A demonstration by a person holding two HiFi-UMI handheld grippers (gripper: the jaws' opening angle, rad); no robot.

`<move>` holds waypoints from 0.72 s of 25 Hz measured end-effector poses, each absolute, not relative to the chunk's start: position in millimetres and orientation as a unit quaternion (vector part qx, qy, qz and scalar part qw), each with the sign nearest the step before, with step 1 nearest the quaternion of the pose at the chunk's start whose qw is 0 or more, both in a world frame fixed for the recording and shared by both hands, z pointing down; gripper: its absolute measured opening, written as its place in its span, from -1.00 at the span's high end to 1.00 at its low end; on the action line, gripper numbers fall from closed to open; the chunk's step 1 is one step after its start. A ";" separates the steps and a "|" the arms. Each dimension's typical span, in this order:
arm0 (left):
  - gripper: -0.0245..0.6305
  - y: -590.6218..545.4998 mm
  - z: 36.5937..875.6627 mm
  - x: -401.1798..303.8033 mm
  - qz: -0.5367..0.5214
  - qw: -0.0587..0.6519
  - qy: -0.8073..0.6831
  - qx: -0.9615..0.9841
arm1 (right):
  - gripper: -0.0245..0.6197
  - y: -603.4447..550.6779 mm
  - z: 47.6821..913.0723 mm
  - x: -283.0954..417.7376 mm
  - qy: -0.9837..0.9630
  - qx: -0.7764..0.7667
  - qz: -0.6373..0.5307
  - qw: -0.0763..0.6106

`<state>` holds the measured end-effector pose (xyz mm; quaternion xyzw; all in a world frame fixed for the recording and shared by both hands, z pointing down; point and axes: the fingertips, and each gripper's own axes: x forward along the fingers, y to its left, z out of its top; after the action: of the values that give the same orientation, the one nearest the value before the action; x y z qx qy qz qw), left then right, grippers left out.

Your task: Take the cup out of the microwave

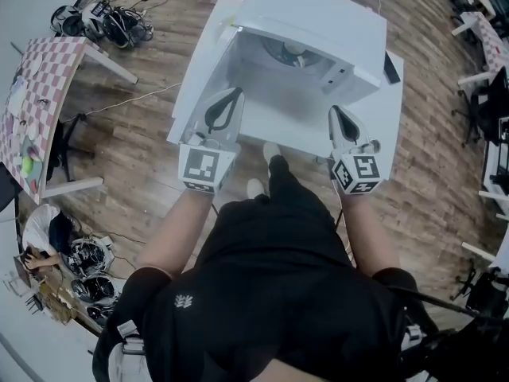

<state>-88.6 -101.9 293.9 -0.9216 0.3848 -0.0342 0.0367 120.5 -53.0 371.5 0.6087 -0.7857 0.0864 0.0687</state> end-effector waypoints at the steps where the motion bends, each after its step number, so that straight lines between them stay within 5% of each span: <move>1: 0.92 -104.8 291.7 -89.5 -0.032 0.040 0.388 -0.920 | 0.92 -58.2 370.7 119.2 -0.787 0.608 0.082 0.066; 18: 0.92 -158.5 348.5 -61.8 -0.057 0.021 0.431 -0.900 | 0.92 -139.6 410.9 121.0 -0.815 0.572 0.065 0.071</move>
<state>-61.8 -158.5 348.5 -0.9004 0.4309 -0.0566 0.0211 121.0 -139.6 410.9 0.5720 -0.8146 0.0654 0.0712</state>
